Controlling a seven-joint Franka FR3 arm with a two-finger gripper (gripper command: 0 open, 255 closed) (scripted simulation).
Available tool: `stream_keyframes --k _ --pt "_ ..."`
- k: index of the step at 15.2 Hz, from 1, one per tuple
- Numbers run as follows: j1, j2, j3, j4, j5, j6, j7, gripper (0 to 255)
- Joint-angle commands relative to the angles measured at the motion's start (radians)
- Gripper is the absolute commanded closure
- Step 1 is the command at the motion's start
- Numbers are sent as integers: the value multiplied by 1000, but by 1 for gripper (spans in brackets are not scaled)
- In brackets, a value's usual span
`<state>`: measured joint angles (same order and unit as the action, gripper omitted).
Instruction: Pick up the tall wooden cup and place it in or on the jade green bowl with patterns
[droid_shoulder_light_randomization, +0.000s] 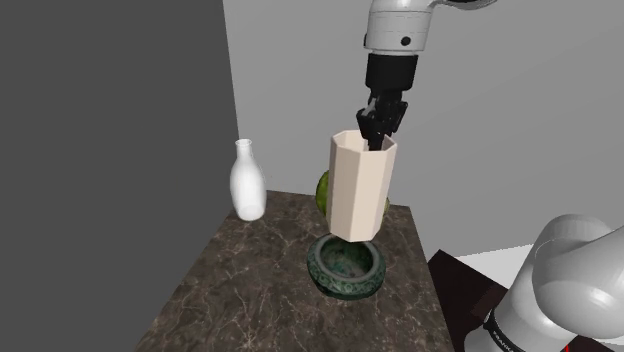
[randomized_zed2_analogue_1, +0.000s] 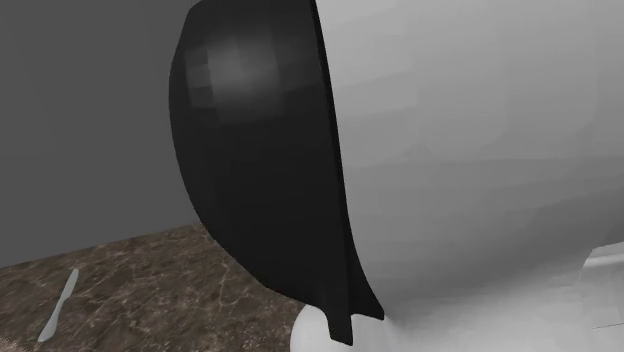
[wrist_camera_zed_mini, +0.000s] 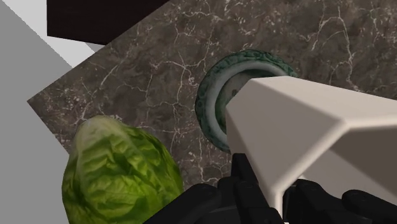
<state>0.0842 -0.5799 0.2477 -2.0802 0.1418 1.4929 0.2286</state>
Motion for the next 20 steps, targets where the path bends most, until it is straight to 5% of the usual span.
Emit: stream_keyframes --k 1,20 --pt "1 -6 2 -33 2 28 -2 255" --pt "12 -40 20 -258 21 219 -11 255"
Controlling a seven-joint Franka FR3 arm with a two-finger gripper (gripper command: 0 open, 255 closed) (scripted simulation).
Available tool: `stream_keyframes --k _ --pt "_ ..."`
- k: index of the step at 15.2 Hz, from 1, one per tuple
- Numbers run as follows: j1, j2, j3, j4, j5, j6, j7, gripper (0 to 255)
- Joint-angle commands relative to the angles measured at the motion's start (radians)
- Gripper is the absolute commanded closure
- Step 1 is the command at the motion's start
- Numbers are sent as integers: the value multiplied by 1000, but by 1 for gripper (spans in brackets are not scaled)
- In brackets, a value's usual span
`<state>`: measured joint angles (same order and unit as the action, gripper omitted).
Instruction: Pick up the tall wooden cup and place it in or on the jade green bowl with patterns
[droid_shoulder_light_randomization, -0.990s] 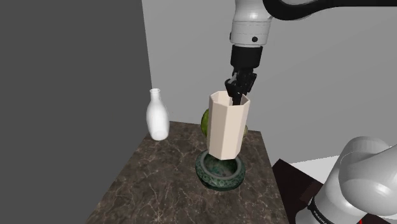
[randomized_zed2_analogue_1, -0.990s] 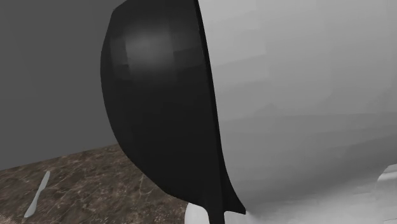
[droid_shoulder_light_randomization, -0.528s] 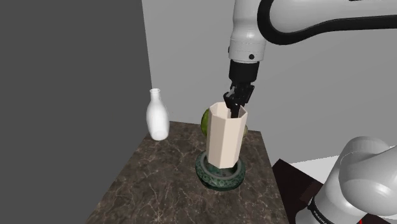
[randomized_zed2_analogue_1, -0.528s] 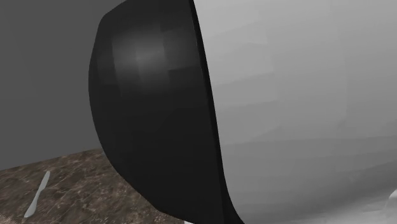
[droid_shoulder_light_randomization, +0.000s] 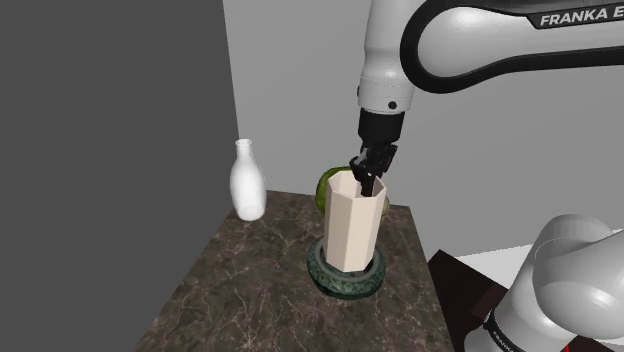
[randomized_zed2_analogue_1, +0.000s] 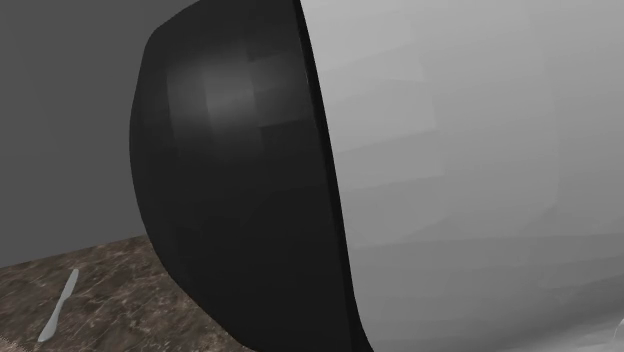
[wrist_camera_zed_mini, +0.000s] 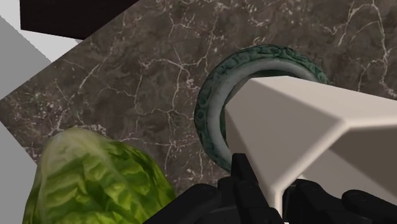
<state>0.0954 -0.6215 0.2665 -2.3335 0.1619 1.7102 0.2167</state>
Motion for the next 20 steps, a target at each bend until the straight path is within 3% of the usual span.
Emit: stream_keyframes --k 1,3,4,9,13,20 --pt "1 2 1 -5 1 2 0 255" --pt "1 2 1 -5 1 2 1 255" --pt "1 3 2 -5 1 4 1 0" --pt "1 2 1 -5 1 2 1 0" --pt "-6 21 -12 136 -12 -119 6 0" --pt "-6 21 -12 136 -12 -119 6 0"
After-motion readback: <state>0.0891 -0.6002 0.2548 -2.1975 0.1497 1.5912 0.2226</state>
